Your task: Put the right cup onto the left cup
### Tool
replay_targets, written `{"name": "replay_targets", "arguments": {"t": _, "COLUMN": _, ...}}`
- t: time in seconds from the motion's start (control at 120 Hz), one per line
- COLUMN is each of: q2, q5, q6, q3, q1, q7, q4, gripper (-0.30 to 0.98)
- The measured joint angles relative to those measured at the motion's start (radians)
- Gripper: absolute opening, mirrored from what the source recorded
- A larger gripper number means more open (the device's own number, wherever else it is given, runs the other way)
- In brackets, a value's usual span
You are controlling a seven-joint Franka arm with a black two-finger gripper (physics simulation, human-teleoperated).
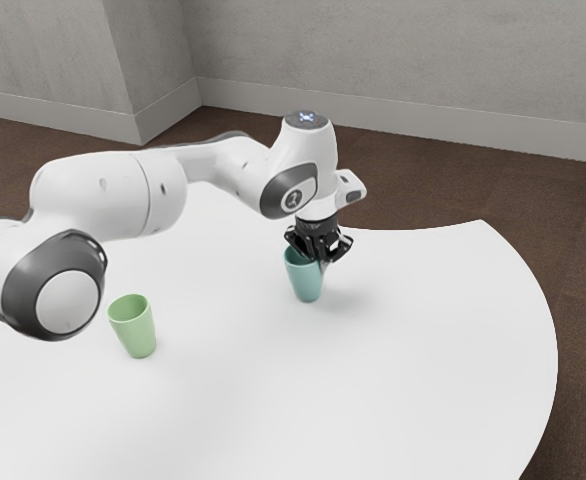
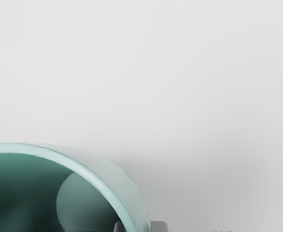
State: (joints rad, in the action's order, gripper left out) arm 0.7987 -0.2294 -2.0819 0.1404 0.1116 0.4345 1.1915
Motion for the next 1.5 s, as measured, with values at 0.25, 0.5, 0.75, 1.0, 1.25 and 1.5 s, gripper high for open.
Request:
{"name": "replay_targets", "arguments": {"t": 0.25, "q2": -0.129, "q5": 0.000, "q6": 0.044, "q3": -0.001, "q1": 0.001, "q7": -0.003, "q4": 0.070, "gripper": -0.09}}
{"name": "replay_targets", "arguments": {"t": 0.5, "q2": -0.392, "q5": 0.005, "q6": 0.076, "q3": -0.017, "q1": 0.000, "q7": 0.003, "q4": 0.326, "gripper": -0.09}}
{"name": "replay_targets", "arguments": {"t": 0.75, "q2": -0.614, "q5": 0.009, "q6": 0.157, "q3": -0.066, "q1": 0.002, "q7": 0.019, "q4": 0.486, "gripper": -0.10}}
{"name": "replay_targets", "arguments": {"t": 1.0, "q2": -0.769, "q5": 0.013, "q6": 0.195, "q3": -0.152, "q1": -0.005, "q7": 0.025, "q4": 0.648, "gripper": -0.10}}
{"name": "replay_targets", "arguments": {"t": 1.25, "q2": -0.851, "q5": 0.025, "q6": 0.220, "q3": -0.221, "q1": -0.008, "q7": 0.029, "q4": 0.735, "gripper": -0.10}}
{"name": "replay_targets", "arguments": {"t": 1.5, "q2": -0.933, "q5": 0.031, "q6": 0.244, "q3": -0.254, "q1": 0.002, "q7": 0.033, "q4": 0.813, "gripper": -0.10}}
